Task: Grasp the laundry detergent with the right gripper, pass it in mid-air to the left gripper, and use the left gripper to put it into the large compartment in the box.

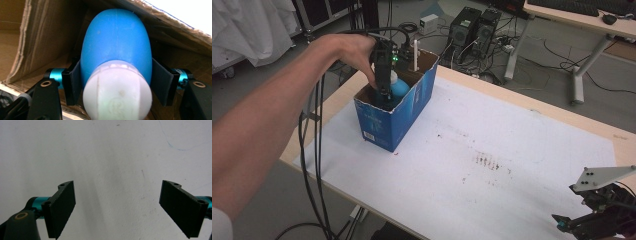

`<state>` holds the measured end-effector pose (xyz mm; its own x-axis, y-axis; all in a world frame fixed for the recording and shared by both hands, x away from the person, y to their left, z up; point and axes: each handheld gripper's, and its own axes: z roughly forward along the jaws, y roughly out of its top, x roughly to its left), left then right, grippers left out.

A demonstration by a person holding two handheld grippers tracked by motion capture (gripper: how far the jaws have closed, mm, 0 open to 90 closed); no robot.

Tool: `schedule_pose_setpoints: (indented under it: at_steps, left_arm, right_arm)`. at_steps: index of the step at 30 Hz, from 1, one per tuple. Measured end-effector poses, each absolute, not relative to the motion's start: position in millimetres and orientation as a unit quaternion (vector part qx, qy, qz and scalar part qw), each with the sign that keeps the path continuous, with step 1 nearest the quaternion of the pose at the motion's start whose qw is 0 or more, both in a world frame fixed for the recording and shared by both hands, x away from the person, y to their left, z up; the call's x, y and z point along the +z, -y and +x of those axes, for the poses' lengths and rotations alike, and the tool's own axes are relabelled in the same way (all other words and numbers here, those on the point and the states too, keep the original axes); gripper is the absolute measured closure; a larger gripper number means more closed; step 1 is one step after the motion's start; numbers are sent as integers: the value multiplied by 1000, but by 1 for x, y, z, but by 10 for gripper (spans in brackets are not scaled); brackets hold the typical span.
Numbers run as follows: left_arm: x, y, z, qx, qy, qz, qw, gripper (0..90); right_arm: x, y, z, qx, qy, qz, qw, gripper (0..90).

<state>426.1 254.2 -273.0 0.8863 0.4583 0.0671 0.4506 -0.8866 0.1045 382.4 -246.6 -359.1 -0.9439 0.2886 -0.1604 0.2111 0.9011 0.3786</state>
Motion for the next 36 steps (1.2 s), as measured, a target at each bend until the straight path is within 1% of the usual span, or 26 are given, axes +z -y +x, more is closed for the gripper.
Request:
schedule_pose_setpoints:
  at_steps: [5, 8, 10, 14, 19, 23, 27, 28, 33, 36]
  left_arm:
    - [-269, -254, 426, 54, -237, 968, 58, 295]
    - [-267, -255, 426, 53, -237, 968, 65, 292]
    - [-267, -255, 426, 55, -240, 967, 60, 291]
    - [-267, -256, 426, 59, -246, 966, 58, 259]
    - [-261, -256, 424, 65, -247, 965, 59, 249]
    - [-257, -255, 423, 66, -247, 965, 54, 223]
    - [-251, -254, 422, 71, -248, 965, 56, 206]
    - [-244, -253, 420, 78, -248, 964, 55, 205]
    - [-232, -249, 418, 88, -242, 965, 52, 204]
    - [-224, -246, 415, 96, -237, 965, 55, 187]
  right_arm:
    - [-360, 247, 382, 183, -969, 127, 106, 131]
    - [-360, 246, 381, 183, -969, 127, 105, 131]
    - [-360, 247, 381, 182, -969, 127, 105, 131]
    - [-360, 247, 381, 182, -969, 128, 104, 131]
    - [-362, 247, 381, 181, -969, 130, 103, 131]
    - [-362, 247, 381, 181, -970, 128, 103, 131]
    - [-362, 247, 380, 181, -970, 129, 103, 131]
    - [-362, 247, 380, 181, -970, 129, 103, 131]
    - [-362, 248, 380, 180, -970, 128, 103, 131]
    - [-362, 248, 380, 180, -970, 128, 103, 131]
